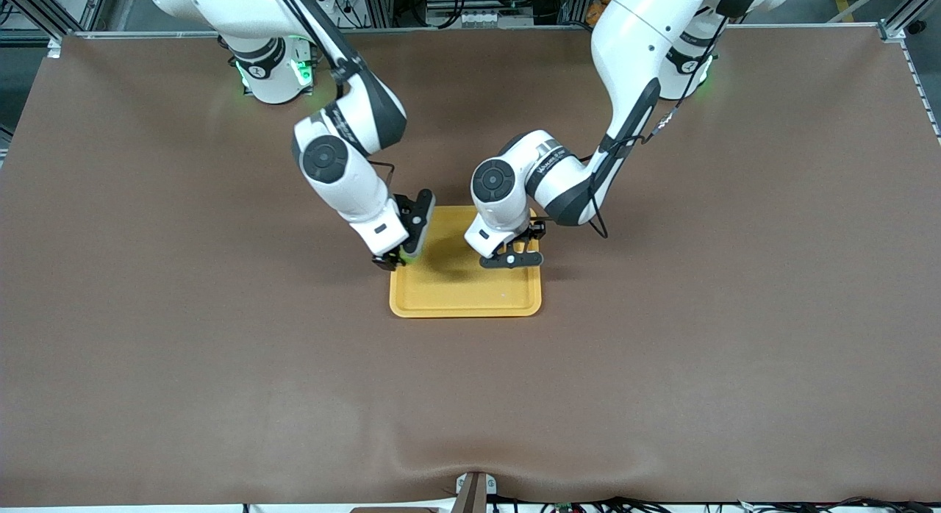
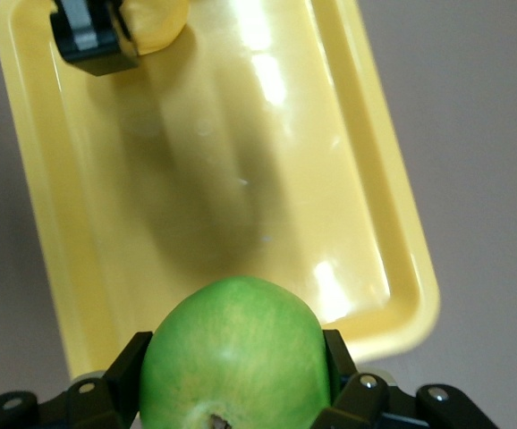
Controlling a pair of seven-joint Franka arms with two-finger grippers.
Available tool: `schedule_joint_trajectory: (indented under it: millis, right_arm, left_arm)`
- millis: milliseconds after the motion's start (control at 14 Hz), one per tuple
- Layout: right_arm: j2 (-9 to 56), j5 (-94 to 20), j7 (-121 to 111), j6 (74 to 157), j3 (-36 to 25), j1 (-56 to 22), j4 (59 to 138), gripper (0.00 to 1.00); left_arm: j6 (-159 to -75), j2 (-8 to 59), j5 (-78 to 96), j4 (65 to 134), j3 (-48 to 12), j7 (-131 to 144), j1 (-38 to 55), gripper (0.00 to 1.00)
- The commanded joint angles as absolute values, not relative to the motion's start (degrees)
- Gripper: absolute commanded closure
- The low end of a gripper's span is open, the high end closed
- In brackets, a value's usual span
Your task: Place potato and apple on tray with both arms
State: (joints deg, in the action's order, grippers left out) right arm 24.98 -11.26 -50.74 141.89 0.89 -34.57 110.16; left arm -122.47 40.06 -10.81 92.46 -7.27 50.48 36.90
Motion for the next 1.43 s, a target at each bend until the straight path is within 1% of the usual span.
schedule_joint_trajectory:
  millis: [0,286,500,714,786,857,929,1143,1357]
  right_arm:
    - [27.9,-12.0,-53.5,143.6,0.3,-36.7,108.4,1.0]
    - [30.2,-11.9,-53.8,147.2,0.3,-38.3,108.3,1.0]
    - [32.1,-11.8,-53.8,149.9,0.3,-38.9,108.3,0.99]
    - [33.2,-11.5,-53.9,150.3,0.3,-38.9,108.2,0.88]
    - [33.7,-11.2,-53.9,151.3,0.3,-39.0,108.2,0.83]
    - [34.2,-11.2,-53.9,152.9,0.3,-38.9,108.4,0.59]
    - [34.6,-11.2,-53.9,153.6,0.3,-39.0,108.5,0.01]
    - [34.6,-11.2,-53.7,153.3,0.3,-38.9,108.5,0.0]
    - [33.0,-11.3,-52.7,152.7,0.3,-38.9,109.3,0.0]
  left_arm:
    - [-122.7,39.9,-12.0,91.4,-7.3,50.9,36.2,0.0]
    - [-122.3,36.7,-12.0,90.3,-7.5,50.2,31.1,0.0]
    - [-121.2,33.1,-11.3,90.2,-7.6,45.5,27.3,0.0]
    - [-120.9,30.2,-11.6,90.3,-7.5,39.7,23.3,0.0]
    - [-120.6,29.4,-11.7,90.3,-7.6,35.9,21.5,0.0]
    - [-119.5,28.1,-11.3,90.3,-7.7,32.3,20.1,0.0]
    - [-117.7,26.9,-11.3,90.3,-7.6,30.8,19.2,0.0]
    - [-114.5,24.4,-11.7,90.1,-7.4,30.6,17.2,0.0]
    - [-110.2,23.4,-11.3,86.1,-7.5,29.7,14.7,0.0]
